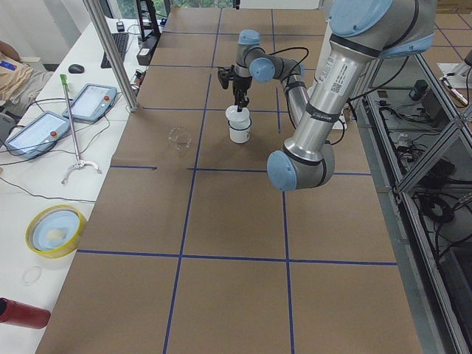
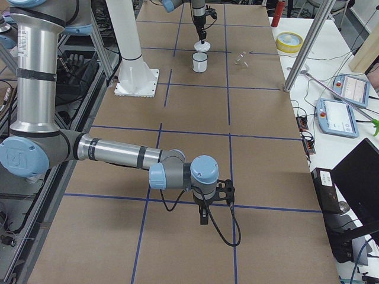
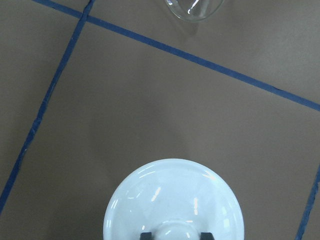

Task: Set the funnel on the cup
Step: 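Carry the lid toward the robot and lower it onto the table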

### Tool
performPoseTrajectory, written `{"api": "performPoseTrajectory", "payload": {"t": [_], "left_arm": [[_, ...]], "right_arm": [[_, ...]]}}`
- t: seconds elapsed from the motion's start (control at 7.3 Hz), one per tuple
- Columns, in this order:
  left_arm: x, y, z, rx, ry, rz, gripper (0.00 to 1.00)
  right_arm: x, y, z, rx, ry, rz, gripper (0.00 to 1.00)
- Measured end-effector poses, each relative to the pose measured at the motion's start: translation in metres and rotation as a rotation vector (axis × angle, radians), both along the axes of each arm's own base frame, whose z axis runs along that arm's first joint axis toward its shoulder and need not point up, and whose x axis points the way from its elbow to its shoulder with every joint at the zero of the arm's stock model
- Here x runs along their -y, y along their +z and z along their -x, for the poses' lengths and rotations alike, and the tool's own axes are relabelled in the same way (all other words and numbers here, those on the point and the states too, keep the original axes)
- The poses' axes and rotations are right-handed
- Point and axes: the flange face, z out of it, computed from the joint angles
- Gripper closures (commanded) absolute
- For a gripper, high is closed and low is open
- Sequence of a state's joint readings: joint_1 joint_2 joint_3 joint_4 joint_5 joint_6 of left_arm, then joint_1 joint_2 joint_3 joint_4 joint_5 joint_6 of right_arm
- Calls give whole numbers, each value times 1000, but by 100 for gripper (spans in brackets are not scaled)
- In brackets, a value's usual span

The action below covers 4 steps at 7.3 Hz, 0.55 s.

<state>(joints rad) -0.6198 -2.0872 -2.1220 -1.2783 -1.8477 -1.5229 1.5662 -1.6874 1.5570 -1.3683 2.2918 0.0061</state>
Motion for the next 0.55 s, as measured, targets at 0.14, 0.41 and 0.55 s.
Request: {"api": "performPoseTrajectory", "payload": {"t": [0.14,0.41,0.55], "left_arm": [[-5,4,14,-6,-7,-5,100],[-33,45,32,-6,16,-2,100],[-49,74,37,-11,34,-1,100]], "right_arm": [[0,0,0,0,0,0,0],[0,0,0,0,0,0,0],[0,0,0,1,0,0,0]]}}
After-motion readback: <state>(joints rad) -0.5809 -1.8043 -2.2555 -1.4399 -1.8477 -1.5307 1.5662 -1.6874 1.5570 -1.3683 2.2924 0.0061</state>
